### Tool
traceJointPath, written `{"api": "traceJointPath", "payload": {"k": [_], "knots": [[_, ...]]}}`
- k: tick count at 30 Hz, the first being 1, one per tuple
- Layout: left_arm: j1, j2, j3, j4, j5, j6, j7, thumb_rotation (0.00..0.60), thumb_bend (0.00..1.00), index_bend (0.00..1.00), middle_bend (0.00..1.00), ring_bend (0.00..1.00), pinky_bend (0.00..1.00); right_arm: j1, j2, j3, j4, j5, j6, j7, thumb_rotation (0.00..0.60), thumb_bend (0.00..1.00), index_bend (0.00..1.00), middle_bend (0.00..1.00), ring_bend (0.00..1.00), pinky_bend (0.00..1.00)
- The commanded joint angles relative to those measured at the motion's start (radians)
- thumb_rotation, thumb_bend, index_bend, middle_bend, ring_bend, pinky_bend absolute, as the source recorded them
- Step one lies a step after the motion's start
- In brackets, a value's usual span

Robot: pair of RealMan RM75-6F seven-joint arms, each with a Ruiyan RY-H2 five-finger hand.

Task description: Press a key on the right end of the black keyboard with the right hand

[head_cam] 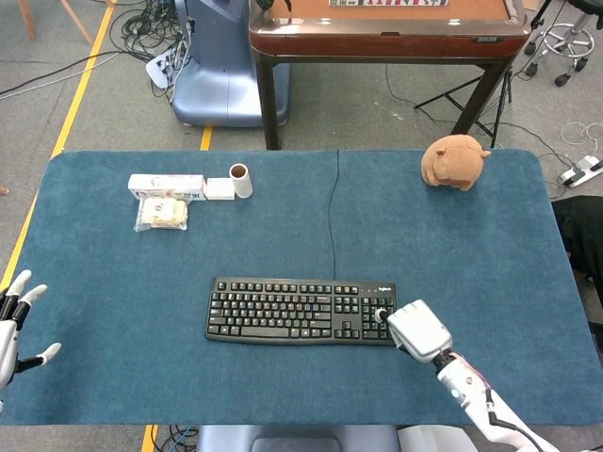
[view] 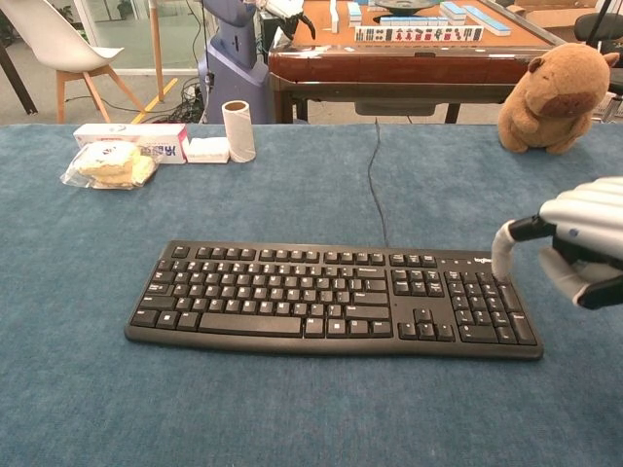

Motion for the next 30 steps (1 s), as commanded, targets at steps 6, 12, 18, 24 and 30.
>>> {"api": "traceJointPath", "payload": {"k": [6, 12, 18, 24, 30], "knots": [[-0.003, -0.007, 0.006, 0.001, 0.014, -0.002, 0.004, 0.600, 0.08, 0.19, 0.02, 0.08, 0.21, -0.144, 0.034, 0.023, 0.082, -0.234, 0.334, 0.212, 0.600, 0.96, 0.53, 1.00, 0.96, 1.00], [-0.007, -0.015, 0.010, 0.002, 0.023, -0.006, 0.009, 0.600, 0.08, 0.19, 0.02, 0.08, 0.21, -0.210, 0.017, 0.022, 0.173, -0.314, 0.471, 0.313, 0.600, 0.85, 0.53, 0.96, 0.88, 0.90], [-0.010, -0.030, 0.015, 0.012, 0.046, 0.005, 0.006, 0.600, 0.08, 0.20, 0.02, 0.08, 0.21, -0.274, -0.032, 0.023, 0.300, -0.360, 0.599, 0.482, 0.600, 0.85, 0.53, 0.75, 0.71, 0.77], [-0.013, -0.039, 0.015, 0.020, 0.051, 0.005, 0.003, 0.600, 0.08, 0.20, 0.02, 0.08, 0.21, -0.303, -0.024, 0.024, 0.355, -0.334, 0.610, 0.578, 0.600, 0.84, 0.51, 0.58, 0.54, 0.66], [-0.012, -0.042, 0.015, 0.023, 0.055, 0.012, -0.001, 0.600, 0.08, 0.21, 0.02, 0.08, 0.21, -0.312, 0.014, 0.018, 0.358, -0.304, 0.564, 0.622, 0.600, 0.84, 0.51, 0.54, 0.46, 0.60]]}}
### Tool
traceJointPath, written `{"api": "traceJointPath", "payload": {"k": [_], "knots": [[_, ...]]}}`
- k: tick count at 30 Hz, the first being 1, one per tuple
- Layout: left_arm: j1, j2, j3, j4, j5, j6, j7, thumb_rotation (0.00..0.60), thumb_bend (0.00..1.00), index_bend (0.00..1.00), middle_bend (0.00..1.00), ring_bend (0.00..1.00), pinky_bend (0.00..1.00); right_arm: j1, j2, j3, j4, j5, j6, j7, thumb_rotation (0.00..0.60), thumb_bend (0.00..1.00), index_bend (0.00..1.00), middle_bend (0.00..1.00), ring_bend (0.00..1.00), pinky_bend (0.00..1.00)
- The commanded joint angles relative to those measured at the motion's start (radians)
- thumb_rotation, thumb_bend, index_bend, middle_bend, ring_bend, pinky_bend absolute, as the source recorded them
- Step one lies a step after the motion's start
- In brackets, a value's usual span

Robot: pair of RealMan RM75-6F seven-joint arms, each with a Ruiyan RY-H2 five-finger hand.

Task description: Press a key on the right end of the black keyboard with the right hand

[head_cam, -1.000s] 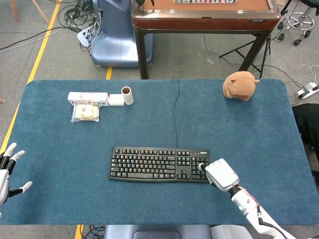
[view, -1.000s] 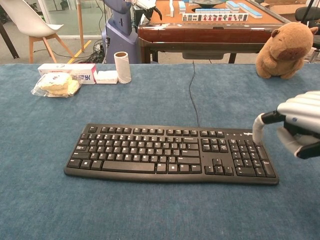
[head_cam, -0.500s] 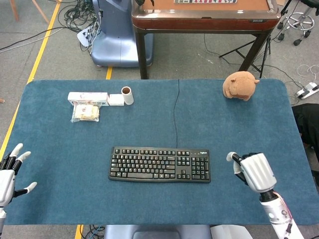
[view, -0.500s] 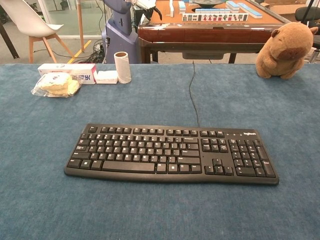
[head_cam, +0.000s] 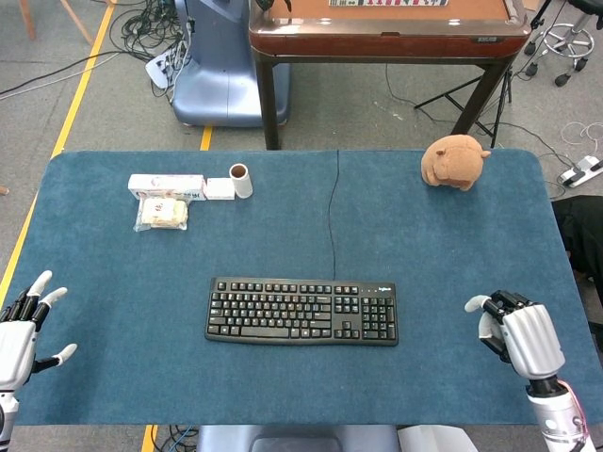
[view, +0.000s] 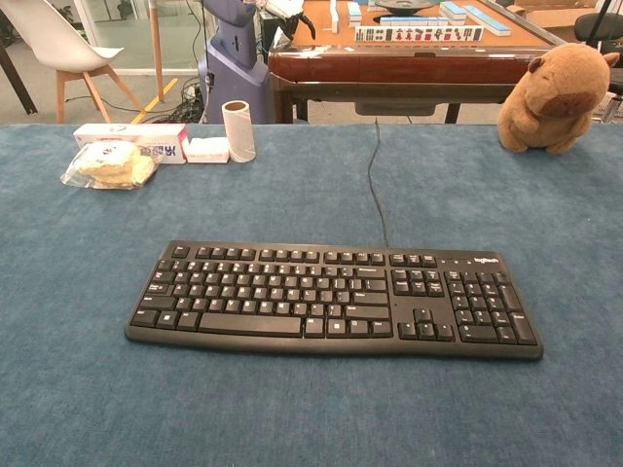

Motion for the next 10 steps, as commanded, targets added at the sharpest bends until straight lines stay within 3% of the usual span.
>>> {"api": "traceJointPath", "payload": {"k": [1, 10], "knots": [[0.001, 0.000, 0.000, 0.001, 0.002, 0.004, -0.002, 0.600, 0.08, 0.21, 0.02, 0.08, 0.21, -0.001, 0.029, -0.002, -0.007, 0.007, -0.025, 0.020, 0.600, 0.84, 0.51, 0.53, 0.45, 0.59], [0.005, -0.001, -0.001, 0.008, -0.009, 0.003, -0.011, 0.600, 0.08, 0.22, 0.02, 0.08, 0.21, -0.010, 0.072, 0.021, -0.025, 0.020, -0.028, 0.074, 0.600, 0.84, 0.51, 0.52, 0.44, 0.58]]}}
